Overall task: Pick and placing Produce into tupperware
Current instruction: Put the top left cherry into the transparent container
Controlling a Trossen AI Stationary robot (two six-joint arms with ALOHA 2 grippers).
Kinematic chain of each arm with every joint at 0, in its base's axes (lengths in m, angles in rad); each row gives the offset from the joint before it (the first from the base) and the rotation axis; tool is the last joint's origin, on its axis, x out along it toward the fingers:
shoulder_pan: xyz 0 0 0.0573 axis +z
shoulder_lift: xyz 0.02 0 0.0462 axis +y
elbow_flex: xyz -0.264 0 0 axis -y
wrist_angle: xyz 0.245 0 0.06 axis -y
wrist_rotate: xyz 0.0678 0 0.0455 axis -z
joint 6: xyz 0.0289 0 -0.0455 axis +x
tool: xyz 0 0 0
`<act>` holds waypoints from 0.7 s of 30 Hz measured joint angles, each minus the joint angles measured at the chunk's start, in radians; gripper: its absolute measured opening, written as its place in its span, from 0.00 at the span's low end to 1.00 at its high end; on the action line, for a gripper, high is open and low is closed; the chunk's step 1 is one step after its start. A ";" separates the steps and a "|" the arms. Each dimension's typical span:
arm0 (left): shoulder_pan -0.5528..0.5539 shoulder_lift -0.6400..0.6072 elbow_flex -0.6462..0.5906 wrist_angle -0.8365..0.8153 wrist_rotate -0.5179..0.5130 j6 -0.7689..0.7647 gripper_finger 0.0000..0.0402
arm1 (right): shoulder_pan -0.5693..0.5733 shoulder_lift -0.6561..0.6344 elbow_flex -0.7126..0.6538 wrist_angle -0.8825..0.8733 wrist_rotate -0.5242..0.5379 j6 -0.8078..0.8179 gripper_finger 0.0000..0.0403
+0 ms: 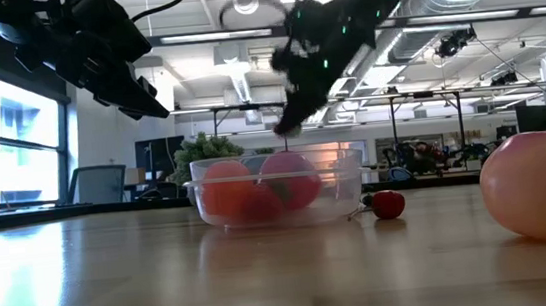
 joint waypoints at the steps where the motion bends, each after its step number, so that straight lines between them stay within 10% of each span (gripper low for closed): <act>1: 0.000 0.000 0.000 0.000 0.000 0.000 0.13 | 0.015 -0.031 0.004 -0.011 0.001 0.005 0.25; 10: 0.000 0.000 0.000 0.000 0.000 0.000 0.13 | 0.249 -0.254 0.006 -0.104 0.062 0.179 0.25; 21: 0.000 0.000 0.000 0.000 0.000 0.000 0.13 | 0.504 -0.177 -0.086 -0.128 0.314 0.392 0.25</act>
